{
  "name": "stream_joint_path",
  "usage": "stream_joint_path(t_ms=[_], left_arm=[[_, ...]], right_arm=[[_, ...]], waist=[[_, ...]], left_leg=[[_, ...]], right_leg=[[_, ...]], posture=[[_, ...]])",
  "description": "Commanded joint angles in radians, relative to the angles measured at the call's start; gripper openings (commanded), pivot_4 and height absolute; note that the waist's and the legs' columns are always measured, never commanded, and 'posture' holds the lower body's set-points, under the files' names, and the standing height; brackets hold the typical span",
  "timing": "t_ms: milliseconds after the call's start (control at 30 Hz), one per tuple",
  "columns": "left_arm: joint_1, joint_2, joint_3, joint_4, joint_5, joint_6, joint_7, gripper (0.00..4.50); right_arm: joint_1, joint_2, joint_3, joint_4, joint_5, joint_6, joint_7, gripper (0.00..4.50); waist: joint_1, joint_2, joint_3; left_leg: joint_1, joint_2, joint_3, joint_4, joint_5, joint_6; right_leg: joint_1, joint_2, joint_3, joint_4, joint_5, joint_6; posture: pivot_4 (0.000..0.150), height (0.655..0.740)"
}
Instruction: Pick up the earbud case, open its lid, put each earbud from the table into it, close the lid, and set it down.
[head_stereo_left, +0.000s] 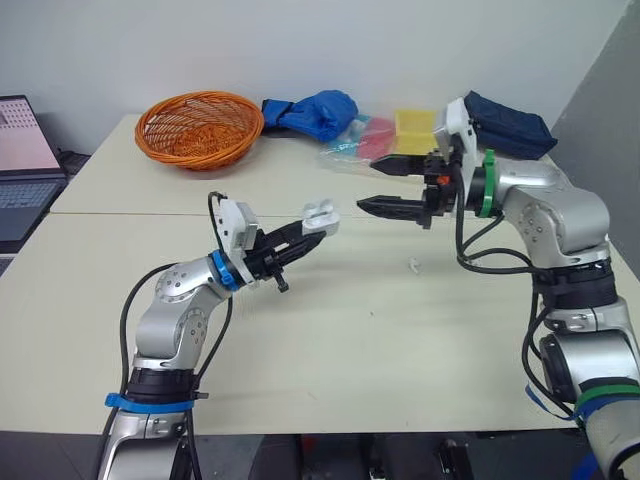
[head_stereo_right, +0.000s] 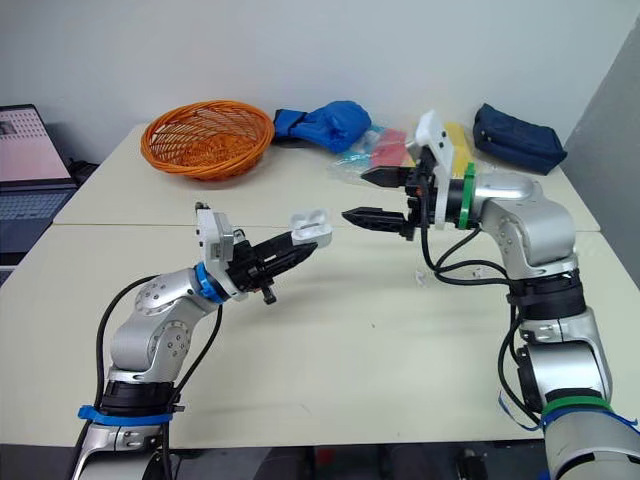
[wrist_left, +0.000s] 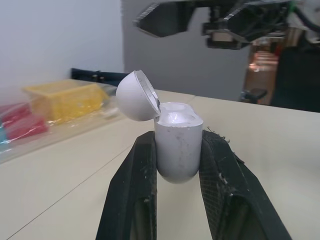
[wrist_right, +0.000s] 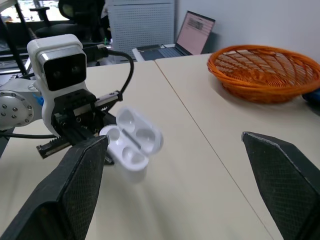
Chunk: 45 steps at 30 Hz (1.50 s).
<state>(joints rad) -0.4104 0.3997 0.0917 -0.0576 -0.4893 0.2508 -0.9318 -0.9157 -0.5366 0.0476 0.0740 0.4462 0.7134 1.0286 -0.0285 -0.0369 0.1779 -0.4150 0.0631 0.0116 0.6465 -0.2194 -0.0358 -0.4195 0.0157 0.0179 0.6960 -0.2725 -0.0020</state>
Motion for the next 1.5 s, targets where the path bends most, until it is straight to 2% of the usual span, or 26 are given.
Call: stream_joint_path(t_ms=[33,200,367,633,767,833,1133,1167,1400,1500], left_arm=[[-0.016,-0.012,0.088,-0.007,0.005,-0.048,0.118,0.78],[0.003,-0.019,0.113,-0.030,0.015,-0.068,0.198,0.78],[0.003,-0.021,0.113,-0.038,0.023,-0.076,0.239,0.78],[-0.004,0.005,0.112,-0.047,0.016,-0.071,0.235,0.78],[0.000,0.009,0.111,-0.052,0.015,-0.070,0.238,0.78],[0.003,0.006,0.111,-0.055,0.020,-0.081,0.243,0.78],[-0.004,0.002,0.100,-0.050,0.020,-0.083,0.243,0.78],[-0.003,0.000,0.100,-0.052,0.018,-0.083,0.244,0.78],[0.011,-0.009,0.096,-0.066,0.015,-0.082,0.250,0.78],[0.022,-0.009,0.088,-0.068,0.013,-0.087,0.235,0.78]], right_arm=[[0.174,0.016,-0.080,-0.048,-0.084,0.051,-0.260,4.45],[0.380,0.139,-0.072,-0.097,-0.207,-0.067,-0.517,4.45],[0.456,0.233,-0.046,-0.018,-0.300,-0.212,-0.650,4.45],[0.460,0.286,-0.037,0.034,-0.336,-0.224,-0.718,4.45],[0.533,0.287,-0.025,-0.017,-0.362,-0.185,-0.749,4.45],[0.553,0.297,-0.032,-0.024,-0.356,-0.175,-0.761,3.91],[0.589,0.305,-0.019,-0.053,-0.362,-0.182,-0.755,0.61],[0.596,0.304,-0.022,-0.059,-0.360,-0.181,-0.755,0.41],[0.611,0.239,-0.048,-0.097,-0.332,-0.187,-0.692,0.43],[0.601,0.078,-0.018,-0.171,-0.261,-0.166,-0.443,0.43]], waist=[[0.002,-0.002,-0.001],[-0.003,0.000,0.000],[-0.005,0.000,0.000],[-0.002,0.000,0.000],[-0.001,0.000,0.000],[-0.001,0.000,0.000],[0.004,-0.001,-0.001],[0.005,-0.001,-0.001],[0.005,-0.001,-0.001],[0.006,-0.001,-0.001]], left_leg=[[0.000,0.000,0.000,0.000,0.000,0.000],[-0.001,0.000,0.002,-0.001,0.000,0.000],[0.000,0.000,0.003,-0.001,0.000,0.000],[0.000,0.000,0.003,-0.001,0.000,-0.001],[0.000,0.000,0.002,-0.001,0.000,-0.001],[0.000,0.000,0.002,-0.002,0.000,-0.001],[0.000,-0.001,0.002,0.000,0.000,-0.001],[0.000,-0.001,0.002,0.000,0.000,-0.001],[-0.001,-0.001,0.002,-0.001,0.000,-0.001],[-0.001,-0.001,0.002,-0.001,0.000,-0.001]], right_leg=[[0.000,0.000,0.000,0.000,0.000,0.000],[-0.002,-0.001,0.003,0.000,0.000,0.000],[-0.002,0.000,0.003,0.001,-0.001,0.002],[-0.001,0.000,0.003,-0.001,-0.001,0.002],[-0.001,0.000,0.003,-0.001,-0.001,0.002],[-0.001,0.000,0.003,-0.001,-0.001,0.002],[0.000,0.000,0.002,-0.001,-0.001,0.003],[0.000,0.000,0.002,-0.002,-0.001,0.003],[0.001,0.000,0.002,-0.005,-0.001,0.003],[0.001,-0.001,0.002,-0.007,0.000,0.004]], posture=[[0.150,0.7400],[0.150,0.7400],[0.150,0.7400],[0.150,0.7400],[0.150,0.7400],[0.150,0.7400],[0.150,0.7400],[0.150,0.7400],[0.150,0.7400],[0.150,0.7400]])
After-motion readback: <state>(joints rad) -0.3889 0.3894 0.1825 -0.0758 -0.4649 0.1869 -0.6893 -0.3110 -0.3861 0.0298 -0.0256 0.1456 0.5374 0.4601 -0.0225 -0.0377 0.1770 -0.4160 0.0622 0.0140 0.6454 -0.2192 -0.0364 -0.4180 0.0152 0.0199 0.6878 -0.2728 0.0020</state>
